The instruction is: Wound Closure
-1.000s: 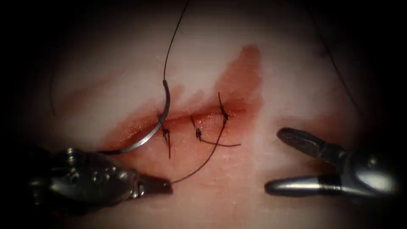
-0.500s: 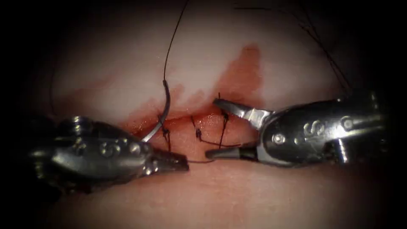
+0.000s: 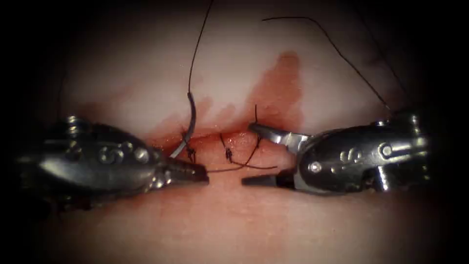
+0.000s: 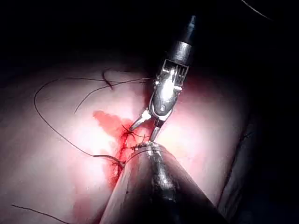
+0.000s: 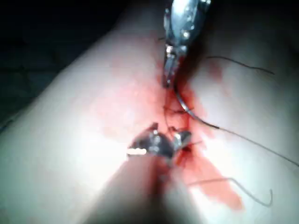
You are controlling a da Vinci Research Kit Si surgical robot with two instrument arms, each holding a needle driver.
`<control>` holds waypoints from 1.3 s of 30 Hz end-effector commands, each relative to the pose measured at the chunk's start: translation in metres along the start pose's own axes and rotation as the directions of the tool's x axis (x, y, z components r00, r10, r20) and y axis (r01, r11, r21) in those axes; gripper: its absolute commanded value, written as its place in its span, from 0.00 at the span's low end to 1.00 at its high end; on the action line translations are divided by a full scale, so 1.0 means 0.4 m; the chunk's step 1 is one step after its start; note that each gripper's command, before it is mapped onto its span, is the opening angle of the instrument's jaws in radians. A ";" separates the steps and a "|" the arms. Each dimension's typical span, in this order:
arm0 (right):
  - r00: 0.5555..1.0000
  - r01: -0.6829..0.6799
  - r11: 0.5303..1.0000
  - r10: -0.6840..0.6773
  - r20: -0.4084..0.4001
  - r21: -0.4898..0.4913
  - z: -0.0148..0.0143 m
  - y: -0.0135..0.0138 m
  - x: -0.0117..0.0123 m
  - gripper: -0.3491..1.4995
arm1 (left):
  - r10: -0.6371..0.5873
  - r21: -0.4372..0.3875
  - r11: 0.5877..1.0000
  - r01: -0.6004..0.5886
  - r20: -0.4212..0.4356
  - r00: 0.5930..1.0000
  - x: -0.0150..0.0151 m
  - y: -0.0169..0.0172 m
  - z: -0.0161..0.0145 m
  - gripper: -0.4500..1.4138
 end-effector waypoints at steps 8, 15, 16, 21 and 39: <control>1.000 -0.001 1.000 0.001 0.004 -0.024 0.0099 -0.0013 0.0008 0.85 | -0.005 -0.001 1.000 0.005 -0.006 1.000 0.0004 0.0007 0.0020 0.00; 1.000 0.003 0.999 -0.003 0.000 -0.033 0.0125 -0.0010 -0.0007 0.85 | -0.009 -0.002 1.000 0.009 -0.012 1.000 0.0010 0.0009 0.0014 0.00; 1.000 0.004 0.999 -0.004 -0.001 -0.031 0.0128 -0.0011 -0.0011 0.84 | -0.010 -0.002 1.000 0.010 -0.012 1.000 0.0012 0.0009 0.0014 0.00; 1.000 0.003 0.999 -0.003 0.004 -0.035 0.0138 0.0000 -0.0018 0.84 | -0.007 0.001 1.000 0.007 -0.012 1.000 0.0018 0.0014 0.0016 0.00; 1.000 0.003 0.999 -0.003 -0.001 -0.042 0.0185 0.0010 -0.0022 0.75 | -0.005 0.004 1.000 0.005 -0.012 1.000 0.0021 0.0021 0.0020 0.00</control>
